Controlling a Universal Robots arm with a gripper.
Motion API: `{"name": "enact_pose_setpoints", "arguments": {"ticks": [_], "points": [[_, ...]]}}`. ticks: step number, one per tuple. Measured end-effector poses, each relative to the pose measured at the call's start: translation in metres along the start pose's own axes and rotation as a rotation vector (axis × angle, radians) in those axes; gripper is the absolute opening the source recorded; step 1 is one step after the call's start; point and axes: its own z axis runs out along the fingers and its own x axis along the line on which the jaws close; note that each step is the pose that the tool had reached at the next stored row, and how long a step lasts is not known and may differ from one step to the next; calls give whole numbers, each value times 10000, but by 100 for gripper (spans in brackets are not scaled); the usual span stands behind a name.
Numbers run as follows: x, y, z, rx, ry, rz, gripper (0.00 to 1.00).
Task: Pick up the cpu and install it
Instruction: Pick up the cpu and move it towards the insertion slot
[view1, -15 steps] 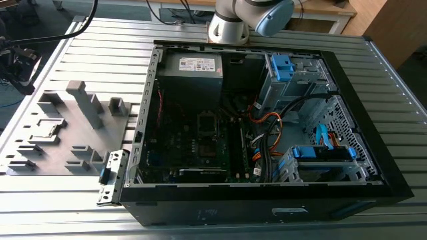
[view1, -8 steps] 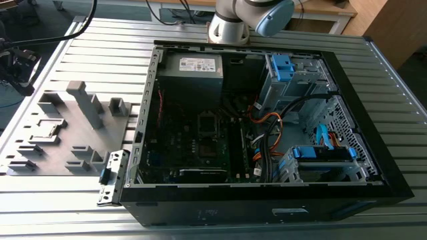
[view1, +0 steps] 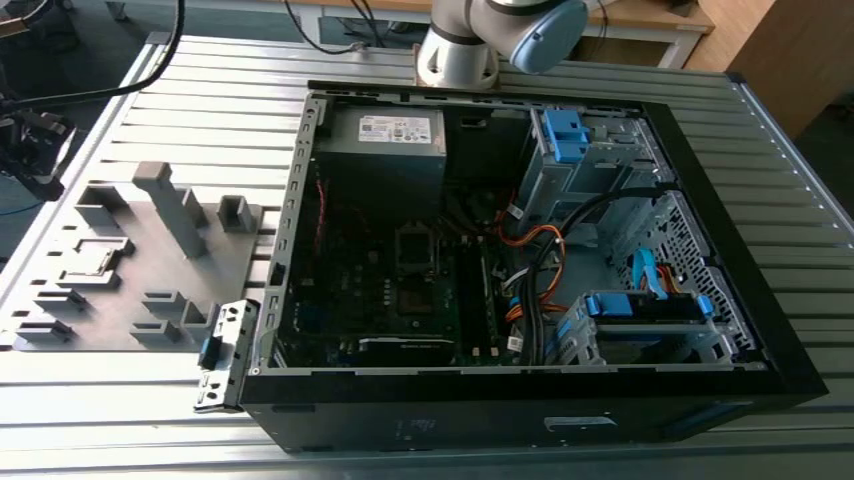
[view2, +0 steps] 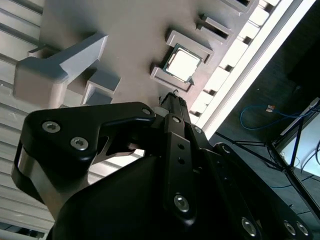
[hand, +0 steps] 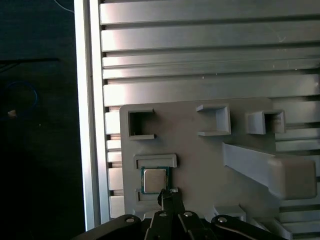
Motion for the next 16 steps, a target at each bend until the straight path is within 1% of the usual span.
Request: {"name": "enact_pose_setpoints", "arguments": {"ticks": [6,16], "points": [[57,-8,109,0,-2,-1,11],[79,-14,290,0,-1,-1,11]]}}
